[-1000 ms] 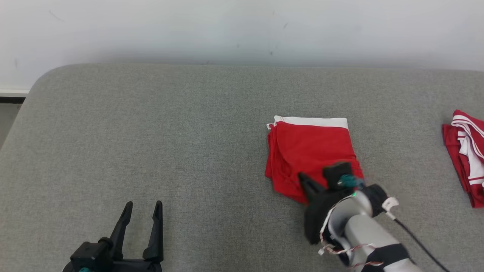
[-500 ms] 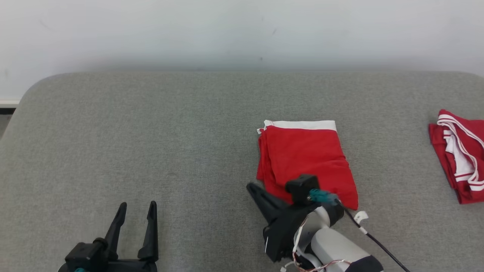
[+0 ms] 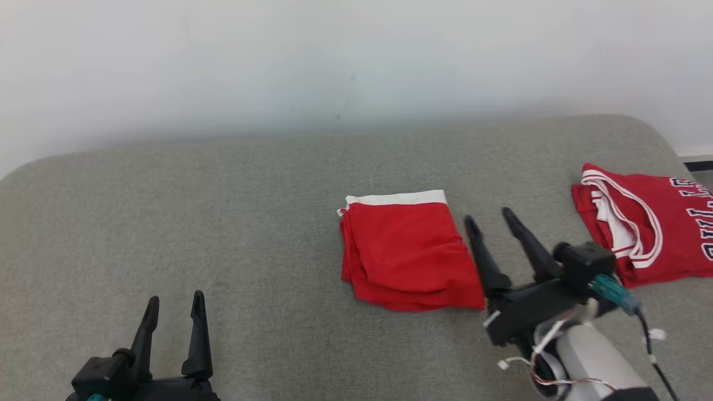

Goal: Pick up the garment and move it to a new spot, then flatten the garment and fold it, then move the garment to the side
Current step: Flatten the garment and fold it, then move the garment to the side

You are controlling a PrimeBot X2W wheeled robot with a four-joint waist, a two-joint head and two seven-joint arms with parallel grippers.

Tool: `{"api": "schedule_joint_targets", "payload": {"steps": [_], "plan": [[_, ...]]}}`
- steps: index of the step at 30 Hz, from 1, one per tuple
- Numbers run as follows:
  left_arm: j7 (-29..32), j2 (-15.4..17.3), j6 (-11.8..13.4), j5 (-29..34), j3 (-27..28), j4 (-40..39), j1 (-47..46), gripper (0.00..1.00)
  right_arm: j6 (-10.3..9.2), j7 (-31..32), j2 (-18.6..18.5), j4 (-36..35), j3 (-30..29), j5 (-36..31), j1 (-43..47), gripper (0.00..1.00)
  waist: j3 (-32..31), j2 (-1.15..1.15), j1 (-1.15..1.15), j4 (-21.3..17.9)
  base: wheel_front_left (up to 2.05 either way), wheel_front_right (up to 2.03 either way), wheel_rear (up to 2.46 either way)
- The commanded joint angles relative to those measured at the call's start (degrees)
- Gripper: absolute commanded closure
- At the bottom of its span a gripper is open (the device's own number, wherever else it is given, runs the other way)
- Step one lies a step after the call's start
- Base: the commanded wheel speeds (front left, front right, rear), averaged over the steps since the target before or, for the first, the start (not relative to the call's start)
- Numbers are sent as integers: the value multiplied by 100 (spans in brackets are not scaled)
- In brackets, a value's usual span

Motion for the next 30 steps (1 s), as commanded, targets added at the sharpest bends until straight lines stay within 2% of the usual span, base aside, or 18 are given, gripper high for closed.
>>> {"api": "schedule_joint_targets", "payload": {"steps": [1, 7, 12, 21, 30], "plan": [[-1, 3, 34, -4, 16, -20, 19, 0, -16, 3, -75, -86, -135, -118, 168, 0, -140, 0, 0, -156, 0, 0, 0], [-1, 10, 26, 90, 177, 16, 196, 0, -16, 144, -239, -411, -946, -411, 713, 0, -210, 0, 0, -285, 0, 0, 0], [-1, 38, -46, 208, 368, 98, 338, 0, -16, 228, -358, -405, -1293, -567, 1049, 0, -257, 0, 0, -320, 0, 0, 0], [-1, 30, -133, 337, 611, 183, 567, 0, -16, 151, -558, -168, -1142, -332, 1350, 0, -375, 0, 0, -285, 0, 0, 0], [-1, 13, -184, 373, 668, 276, 717, 0, -16, 190, -699, -30, -919, -135, 1240, 0, -500, 0, 0, -242, 0, 0, 0]]}}
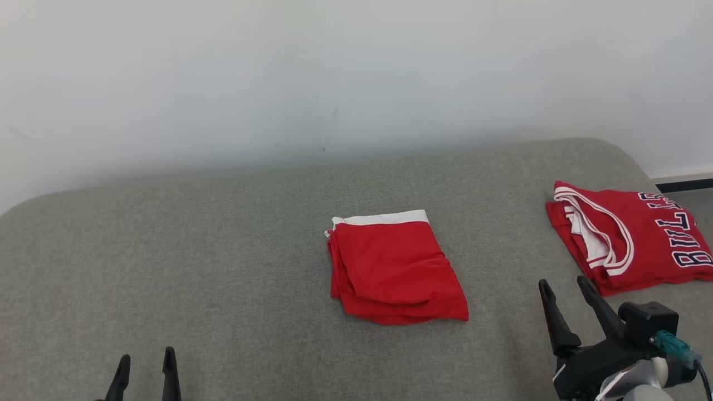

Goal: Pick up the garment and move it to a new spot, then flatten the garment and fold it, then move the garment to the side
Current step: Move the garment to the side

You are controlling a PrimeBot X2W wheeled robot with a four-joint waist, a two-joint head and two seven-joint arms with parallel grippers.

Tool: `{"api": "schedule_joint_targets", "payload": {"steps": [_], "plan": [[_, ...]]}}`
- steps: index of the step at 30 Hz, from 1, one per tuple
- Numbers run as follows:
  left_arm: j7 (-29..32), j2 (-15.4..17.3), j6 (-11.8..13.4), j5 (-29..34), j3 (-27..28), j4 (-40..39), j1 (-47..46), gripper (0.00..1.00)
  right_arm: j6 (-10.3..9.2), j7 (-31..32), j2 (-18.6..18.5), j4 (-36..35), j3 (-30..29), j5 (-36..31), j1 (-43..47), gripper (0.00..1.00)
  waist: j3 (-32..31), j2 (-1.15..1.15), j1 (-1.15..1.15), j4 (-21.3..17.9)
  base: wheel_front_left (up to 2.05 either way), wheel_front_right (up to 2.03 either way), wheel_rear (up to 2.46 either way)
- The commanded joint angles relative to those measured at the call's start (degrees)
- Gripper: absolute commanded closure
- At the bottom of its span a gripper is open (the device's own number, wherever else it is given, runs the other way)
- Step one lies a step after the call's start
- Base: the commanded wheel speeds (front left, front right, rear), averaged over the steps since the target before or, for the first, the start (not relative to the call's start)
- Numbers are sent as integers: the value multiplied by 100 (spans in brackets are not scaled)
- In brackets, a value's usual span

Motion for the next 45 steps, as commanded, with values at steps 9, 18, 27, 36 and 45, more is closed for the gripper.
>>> {"api": "schedule_joint_targets", "payload": {"steps": [9, 18, 27, 36, 45], "plan": [[-1, -4, -34, 35, 35, 6, 98, 0, -16, -5, -97, -11, 106, 140, -57, 0, -54, 0, 1, 67, 0, 0, 0], [-1, -7, -31, 43, 20, 3, 63, 0, -16, -61, -75, -1, 78, 85, 19, 0, -18, 0, 1, 110, 0, 0, 0], [-1, -7, -3, 40, -91, -28, -31, 0, -16, 61, -59, 55, 152, 113, -83, 0, 54, 0, 1, 190, 0, 0, 0], [-1, -5, -29, 63, -447, -61, -200, 0, -16, 1761, -274, 555, 711, 818, -1014, 0, 265, 0, 1, 573, 0, 0, 0], [-1, -5, -50, -42, -748, -208, -601, 0, -16, 3238, -301, 1578, 722, 1175, -2469, 0, 917, 0, 1, 1123, 0, 0, 0]]}}
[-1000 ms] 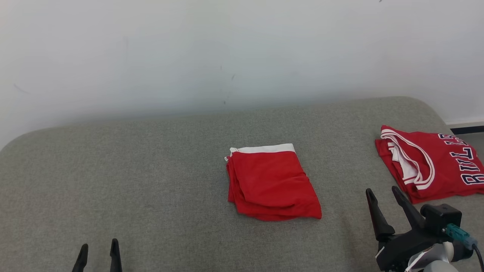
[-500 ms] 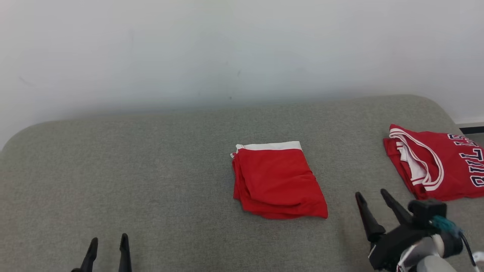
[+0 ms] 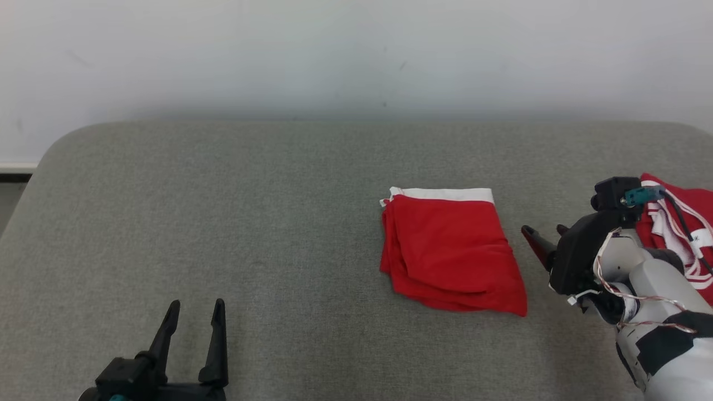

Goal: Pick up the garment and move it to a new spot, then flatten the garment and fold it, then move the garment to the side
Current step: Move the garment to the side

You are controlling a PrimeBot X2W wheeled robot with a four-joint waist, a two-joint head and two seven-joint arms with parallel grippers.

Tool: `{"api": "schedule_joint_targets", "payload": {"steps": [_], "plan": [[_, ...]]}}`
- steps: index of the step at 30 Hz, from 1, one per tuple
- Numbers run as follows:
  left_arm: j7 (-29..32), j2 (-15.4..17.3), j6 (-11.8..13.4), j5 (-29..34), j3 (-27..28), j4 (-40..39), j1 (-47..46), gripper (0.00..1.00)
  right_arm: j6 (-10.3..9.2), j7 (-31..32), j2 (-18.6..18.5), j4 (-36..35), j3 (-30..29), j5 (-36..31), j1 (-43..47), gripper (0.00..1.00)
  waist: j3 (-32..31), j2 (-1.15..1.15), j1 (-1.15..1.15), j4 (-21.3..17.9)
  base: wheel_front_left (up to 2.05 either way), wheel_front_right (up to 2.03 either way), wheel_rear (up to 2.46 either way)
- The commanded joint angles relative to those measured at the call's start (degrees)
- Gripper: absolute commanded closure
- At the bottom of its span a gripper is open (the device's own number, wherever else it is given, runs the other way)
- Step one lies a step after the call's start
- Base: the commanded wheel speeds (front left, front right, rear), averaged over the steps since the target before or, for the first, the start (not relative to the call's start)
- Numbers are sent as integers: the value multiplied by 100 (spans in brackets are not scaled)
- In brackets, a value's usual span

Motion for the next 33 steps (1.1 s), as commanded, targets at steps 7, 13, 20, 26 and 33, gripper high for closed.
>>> {"api": "schedule_joint_targets", "payload": {"steps": [7, 13, 20, 26, 33], "plan": [[-1, 4, -30, -82, -255, -30, -389, 0, -15, 414, 126, 1089, -259, -169, -698, 0, 764, -1, -1, 777, 0, 0, 0], [-1, 3, -3, -149, -340, -120, -459, 0, -15, 457, 303, 1716, -359, -346, -831, 0, 926, -1, -1, 908, 0, 0, 0], [-1, 3, 10, -129, -353, -92, -509, 0, -2, 594, 572, 2191, -92, -689, -746, 61, 943, -1, -1, 851, 0, 0, 0], [-1, 1, -11, -99, -371, -96, -521, 0, -17, 583, 289, 1853, 540, -1036, -1003, 100, 894, -1, -1, 653, 0, 0, 0], [-1, 3, -19, -153, -352, -252, -626, 0, -17, 824, -206, 986, 1721, -1147, -1634, 100, 966, -1, -1, 210, 0, 0, 0]]}}
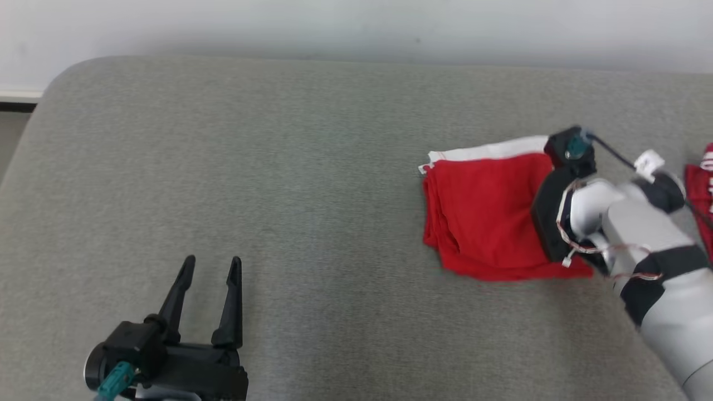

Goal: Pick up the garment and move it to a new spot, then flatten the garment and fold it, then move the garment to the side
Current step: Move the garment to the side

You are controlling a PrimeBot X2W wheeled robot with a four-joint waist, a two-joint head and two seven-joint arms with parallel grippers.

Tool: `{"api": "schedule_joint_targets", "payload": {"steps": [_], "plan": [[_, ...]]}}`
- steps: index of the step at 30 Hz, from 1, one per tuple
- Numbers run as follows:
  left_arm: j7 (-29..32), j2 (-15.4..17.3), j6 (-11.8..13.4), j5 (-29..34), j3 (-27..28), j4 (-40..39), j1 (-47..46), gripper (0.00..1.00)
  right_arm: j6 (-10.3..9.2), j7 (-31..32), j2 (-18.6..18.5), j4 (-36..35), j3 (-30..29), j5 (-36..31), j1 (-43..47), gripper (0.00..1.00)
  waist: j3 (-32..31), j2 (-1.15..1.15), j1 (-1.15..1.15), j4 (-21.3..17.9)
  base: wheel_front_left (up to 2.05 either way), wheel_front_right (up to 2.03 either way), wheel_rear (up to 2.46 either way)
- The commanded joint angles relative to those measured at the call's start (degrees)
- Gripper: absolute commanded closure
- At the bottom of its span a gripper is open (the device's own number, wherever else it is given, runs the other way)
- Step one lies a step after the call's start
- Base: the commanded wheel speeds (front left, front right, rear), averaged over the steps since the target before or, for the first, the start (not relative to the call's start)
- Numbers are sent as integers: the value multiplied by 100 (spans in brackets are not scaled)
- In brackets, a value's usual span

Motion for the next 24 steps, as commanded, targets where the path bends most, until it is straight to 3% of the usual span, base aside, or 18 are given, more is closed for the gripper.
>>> {"api": "schedule_joint_targets", "payload": {"steps": [1, 9, 17, 24], "plan": [[-1, 9, 7, -53, 25, -68, -89, 0, -18, 52, -120, -179, 185, 53, -171, 100, 83, -1, -1, -280, 0, 0, 0], [0, 7, 44, -40, 89, -427, -288, 0, -18, 295, -853, -1007, 1165, 548, -891, 100, 409, -1, -1, -1004, 0, 0, 0], [-1, 9, 21, 125, 194, -558, -436, 0, -18, 334, -1514, -1398, 1485, 986, -1281, 100, 712, -1, -1, -1574, 0, 0, 0], [0, 98, -35, 356, 244, -678, -603, 0, -18, 250, -2051, -1357, 1799, 721, -1671, 100, 1117, -1, -1, -1916, 0, 0, 0]]}}
